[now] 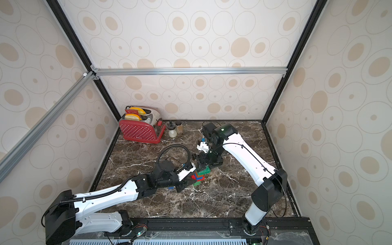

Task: Assemble the letter f with lego
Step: Pick up the lego brick from the center of the board.

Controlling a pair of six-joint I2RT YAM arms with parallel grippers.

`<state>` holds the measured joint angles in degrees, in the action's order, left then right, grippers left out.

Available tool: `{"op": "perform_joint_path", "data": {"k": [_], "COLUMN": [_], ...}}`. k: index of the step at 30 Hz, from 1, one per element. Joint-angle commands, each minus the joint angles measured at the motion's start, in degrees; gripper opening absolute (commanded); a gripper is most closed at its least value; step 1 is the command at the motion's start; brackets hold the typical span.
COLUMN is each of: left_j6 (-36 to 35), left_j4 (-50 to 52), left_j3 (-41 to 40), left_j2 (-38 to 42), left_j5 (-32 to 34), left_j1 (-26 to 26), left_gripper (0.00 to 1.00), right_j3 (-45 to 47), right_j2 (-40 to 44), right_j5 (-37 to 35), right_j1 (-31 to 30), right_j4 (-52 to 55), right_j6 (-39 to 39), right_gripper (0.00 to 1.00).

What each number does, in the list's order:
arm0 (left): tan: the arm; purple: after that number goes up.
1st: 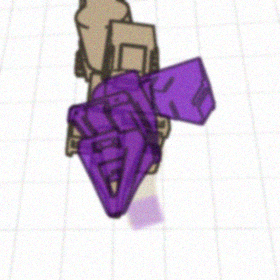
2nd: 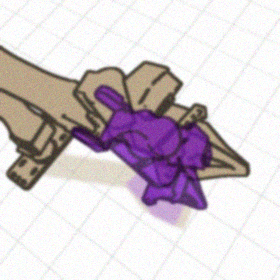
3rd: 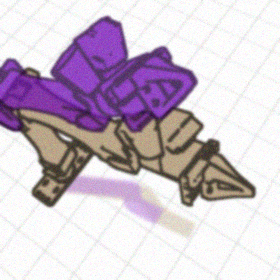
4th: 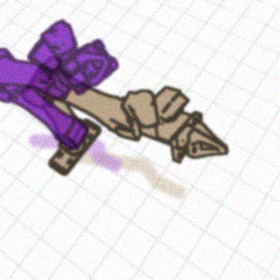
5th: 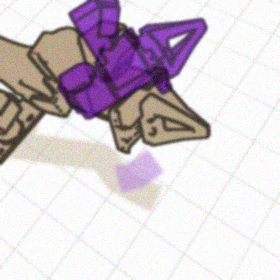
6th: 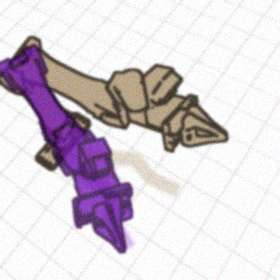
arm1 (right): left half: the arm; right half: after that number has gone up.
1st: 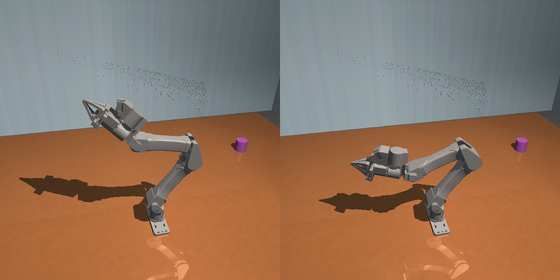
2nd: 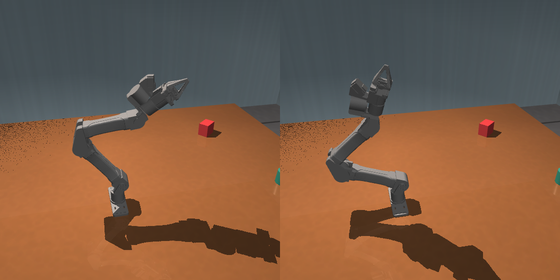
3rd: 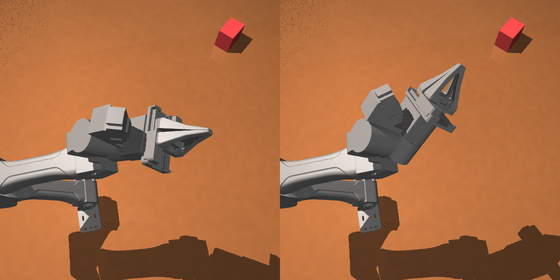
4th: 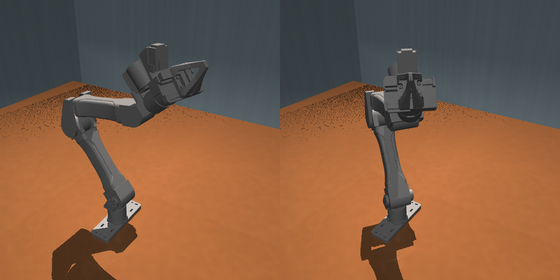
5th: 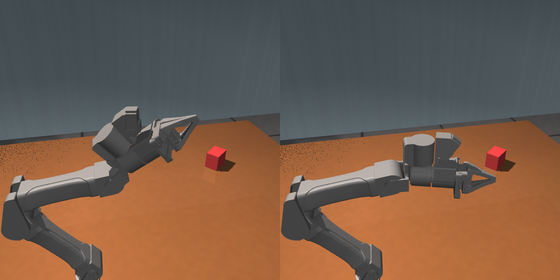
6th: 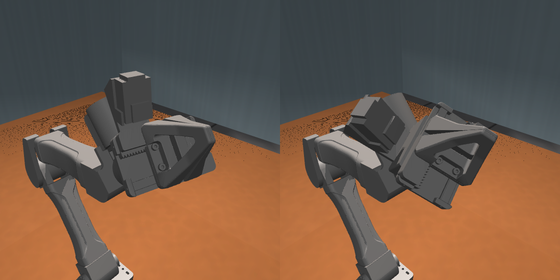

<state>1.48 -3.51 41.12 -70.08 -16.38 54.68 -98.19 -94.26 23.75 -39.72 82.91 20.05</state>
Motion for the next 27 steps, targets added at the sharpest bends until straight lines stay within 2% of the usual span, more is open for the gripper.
{"op": "perform_joint_path", "data": {"k": [1, 15, 22, 27], "left_j6": [0.59, 1.14, 3.42, 7.51], "left_j4": [0.7, 1.2, 1.5, 0.18], "left_j3": [0.07, -0.97, -0.04, 2.72], "left_j2": [-0.55, 0.21, -1.21, -5.18], "left_j5": [-0.26, -0.99, -3.09, -5.94], "left_j1": [-0.8, -1.85, -2.77, -3.03], "left_gripper": [0.27, 0.27, 0.28, 0.28], "right_j3": [-1.25, -3.21, -2.73, -0.45], "right_j2": [0.04, -0.05, 2.43, 5.77], "right_j5": [0.95, -3.94, -9.4, -11.38], "right_j1": [0.22, 2.32, 10.08, 15.44], "right_j4": [1.0, 0.94, 0.94, -0.05], "right_j6": [-0.72, 0.29, 1.25, 0.68], "right_gripper": [0.75, 0.82, 0.86, 0.95]}}
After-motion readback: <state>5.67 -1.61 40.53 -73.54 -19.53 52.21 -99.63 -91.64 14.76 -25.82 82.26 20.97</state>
